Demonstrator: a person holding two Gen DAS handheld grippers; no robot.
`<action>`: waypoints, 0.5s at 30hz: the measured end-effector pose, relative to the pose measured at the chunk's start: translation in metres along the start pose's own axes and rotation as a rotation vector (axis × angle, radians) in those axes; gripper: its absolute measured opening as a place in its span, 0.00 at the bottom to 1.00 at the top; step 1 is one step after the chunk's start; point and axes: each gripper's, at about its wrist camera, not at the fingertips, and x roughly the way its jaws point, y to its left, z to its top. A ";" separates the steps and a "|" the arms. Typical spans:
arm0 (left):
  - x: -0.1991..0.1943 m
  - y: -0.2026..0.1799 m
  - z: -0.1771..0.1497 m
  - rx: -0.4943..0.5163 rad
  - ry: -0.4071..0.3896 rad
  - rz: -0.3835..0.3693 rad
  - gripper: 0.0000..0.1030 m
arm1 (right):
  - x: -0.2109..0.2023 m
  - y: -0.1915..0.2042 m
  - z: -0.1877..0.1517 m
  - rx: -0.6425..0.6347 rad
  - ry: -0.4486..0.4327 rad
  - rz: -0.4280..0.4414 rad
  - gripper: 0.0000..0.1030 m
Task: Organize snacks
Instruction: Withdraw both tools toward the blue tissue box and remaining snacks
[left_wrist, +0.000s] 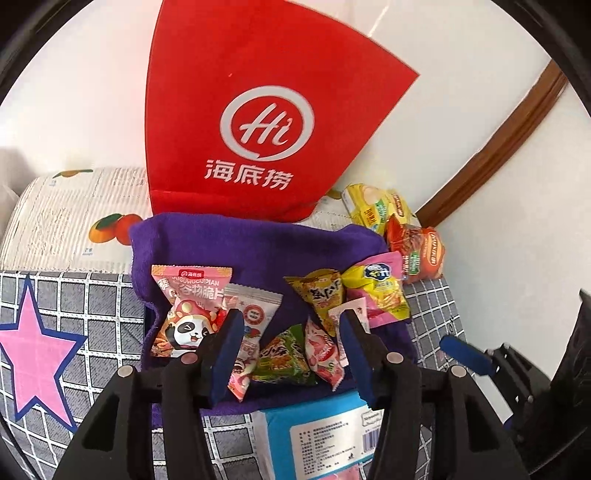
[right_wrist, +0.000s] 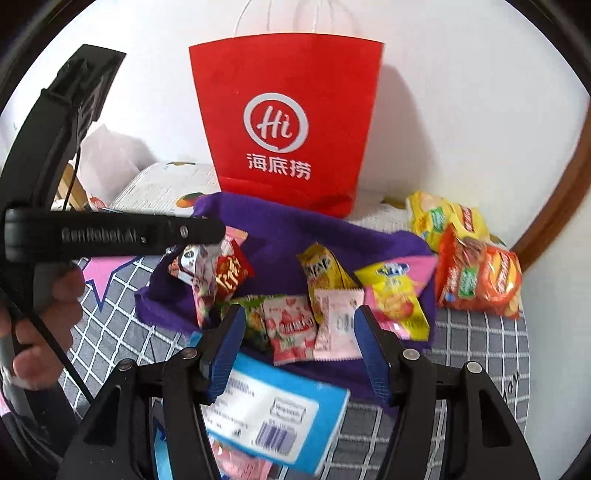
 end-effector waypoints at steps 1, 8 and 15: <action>-0.003 -0.002 -0.001 0.004 -0.006 -0.002 0.50 | -0.004 -0.002 -0.005 0.014 -0.001 -0.003 0.59; -0.028 -0.027 -0.008 0.057 -0.055 -0.024 0.51 | -0.020 -0.009 -0.047 0.108 0.033 0.024 0.59; -0.043 -0.044 -0.035 0.105 -0.055 -0.024 0.54 | -0.023 -0.005 -0.094 0.159 0.077 0.064 0.59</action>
